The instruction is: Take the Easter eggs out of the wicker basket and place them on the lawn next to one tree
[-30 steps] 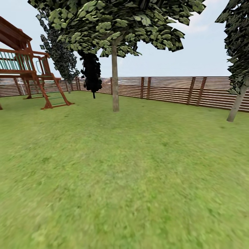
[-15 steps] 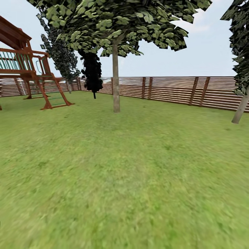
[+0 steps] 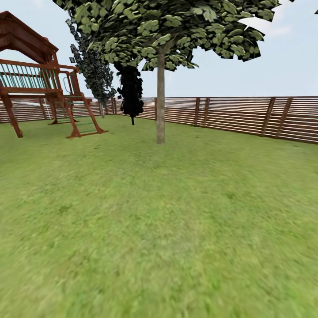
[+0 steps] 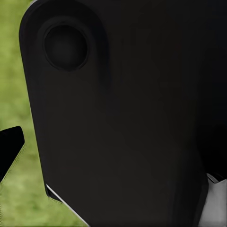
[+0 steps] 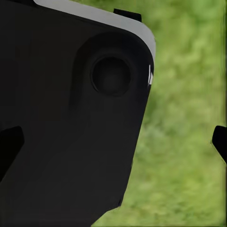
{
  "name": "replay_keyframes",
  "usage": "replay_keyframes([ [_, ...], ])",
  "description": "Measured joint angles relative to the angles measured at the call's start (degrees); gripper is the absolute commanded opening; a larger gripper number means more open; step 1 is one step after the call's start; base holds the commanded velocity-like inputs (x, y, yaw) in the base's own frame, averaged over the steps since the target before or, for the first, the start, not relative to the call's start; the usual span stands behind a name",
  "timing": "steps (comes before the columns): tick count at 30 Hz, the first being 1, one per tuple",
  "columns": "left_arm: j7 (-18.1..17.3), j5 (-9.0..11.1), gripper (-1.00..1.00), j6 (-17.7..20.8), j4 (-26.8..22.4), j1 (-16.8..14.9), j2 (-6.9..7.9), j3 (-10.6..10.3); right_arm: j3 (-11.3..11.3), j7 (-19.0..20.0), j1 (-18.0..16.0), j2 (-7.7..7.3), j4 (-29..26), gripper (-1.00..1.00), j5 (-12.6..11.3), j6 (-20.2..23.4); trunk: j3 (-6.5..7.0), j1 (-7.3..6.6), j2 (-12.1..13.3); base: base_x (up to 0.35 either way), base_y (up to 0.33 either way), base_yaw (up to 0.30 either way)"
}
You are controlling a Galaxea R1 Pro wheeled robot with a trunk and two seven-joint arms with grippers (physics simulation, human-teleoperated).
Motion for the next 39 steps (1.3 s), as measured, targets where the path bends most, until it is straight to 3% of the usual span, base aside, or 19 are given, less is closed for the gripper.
replay_keyframes([
  [28,0.0,0.0,1.0,0.0,0.0,0.0,0.0,0.0,0.0,0.0,0.0,0.0,0.0,1.0,0.0,-0.03,0.0,0.0,0.0,0.335,0.0,0.002],
  [39,0.0,0.0,1.0,0.0,0.0,0.0,0.0,0.0,0.0,-0.08,0.0,0.0,0.0,1.0,0.0,-0.02,-0.43,0.0,0.0,0.335,0.0,0.186],
])
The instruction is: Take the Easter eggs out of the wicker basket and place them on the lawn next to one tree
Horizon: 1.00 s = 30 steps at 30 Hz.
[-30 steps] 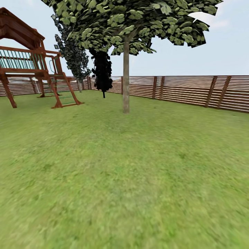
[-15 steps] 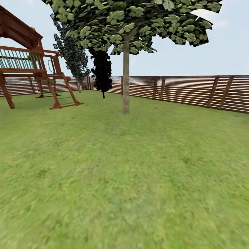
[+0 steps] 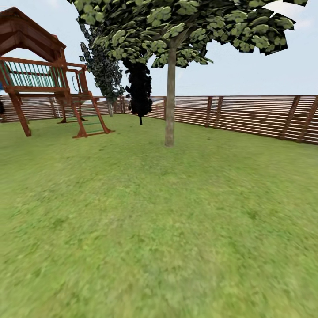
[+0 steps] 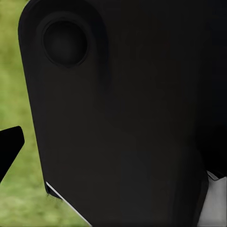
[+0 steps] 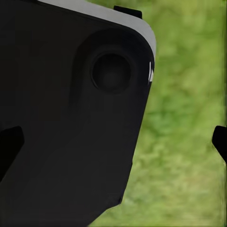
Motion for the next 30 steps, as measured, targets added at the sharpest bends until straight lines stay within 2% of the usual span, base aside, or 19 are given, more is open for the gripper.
replay_keyframes([
  [8,0.0,0.0,1.0,0.0,0.0,0.0,0.0,0.0,0.0,0.0,0.0,0.0,0.0,1.0,0.0,-0.01,-0.27,0.0,0.0,0.335,0.0,0.176],
  [30,0.0,0.0,1.0,0.0,0.0,0.0,0.0,0.0,0.0,0.0,0.0,-0.03,0.0,1.0,0.0,0.02,-0.28,0.0,0.0,0.335,0.0,0.003],
])
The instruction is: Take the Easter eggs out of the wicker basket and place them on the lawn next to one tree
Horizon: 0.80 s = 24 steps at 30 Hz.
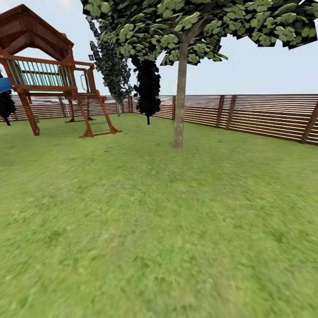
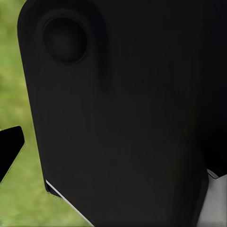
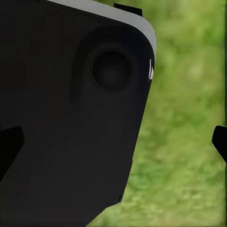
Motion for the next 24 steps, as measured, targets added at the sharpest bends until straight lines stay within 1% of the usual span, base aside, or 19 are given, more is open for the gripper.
replay_keyframes([
  [24,0.0,0.0,1.0,0.0,0.0,0.0,0.0,0.0,0.0,-0.08,0.0,0.03,-0.07,1.0,0.0,-0.02,0.0,0.0,0.0,0.335,0.0,0.0],
])
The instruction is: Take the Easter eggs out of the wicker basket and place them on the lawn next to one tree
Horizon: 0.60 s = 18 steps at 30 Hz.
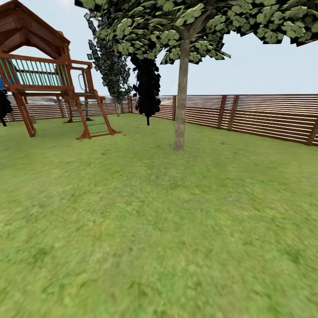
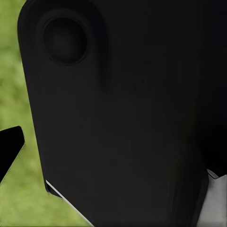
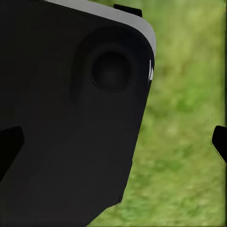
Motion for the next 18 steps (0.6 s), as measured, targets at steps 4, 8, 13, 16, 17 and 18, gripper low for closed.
replay_keyframes([
  [4,0.0,0.0,1.0,0.0,0.0,0.0,0.0,0.02,0.0,0.0,0.0,-0.02,0.0,1.0,0.0,0.0,0.0,0.0,0.0,0.334,0.0,0.0],
  [8,0.0,0.0,1.0,0.0,0.0,0.0,0.0,0.01,0.0,0.0,0.0,-0.01,-0.01,1.0,0.0,-0.01,-0.02,0.0,0.0,0.335,0.0,0.001],
  [13,0.0,0.0,1.0,0.0,0.0,0.0,0.0,0.01,0.0,0.0,0.0,-0.04,0.0,1.0,0.0,0.01,-0.12,0.0,0.0,0.335,0.0,0.05],
  [16,0.0,0.0,1.0,0.0,0.0,0.0,0.0,0.02,0.0,-0.06,0.0,-0.01,-0.01,1.0,0.0,-0.03,-0.26,0.0,0.0,0.335,0.0,0.199],
  [17,0.0,0.0,1.0,0.0,0.0,0.0,0.0,0.01,0.0,-0.07,0.0,0.0,-0.01,1.0,0.0,-0.04,-0.31,0.0,0.0,0.335,0.0,0.218],
  [18,0.0,0.0,1.0,0.0,0.0,0.0,0.0,0.02,0.0,-0.07,0.0,0.0,-0.01,1.0,0.0,-0.05,-0.36,0.0,0.0,0.334,0.0,0.223],
])
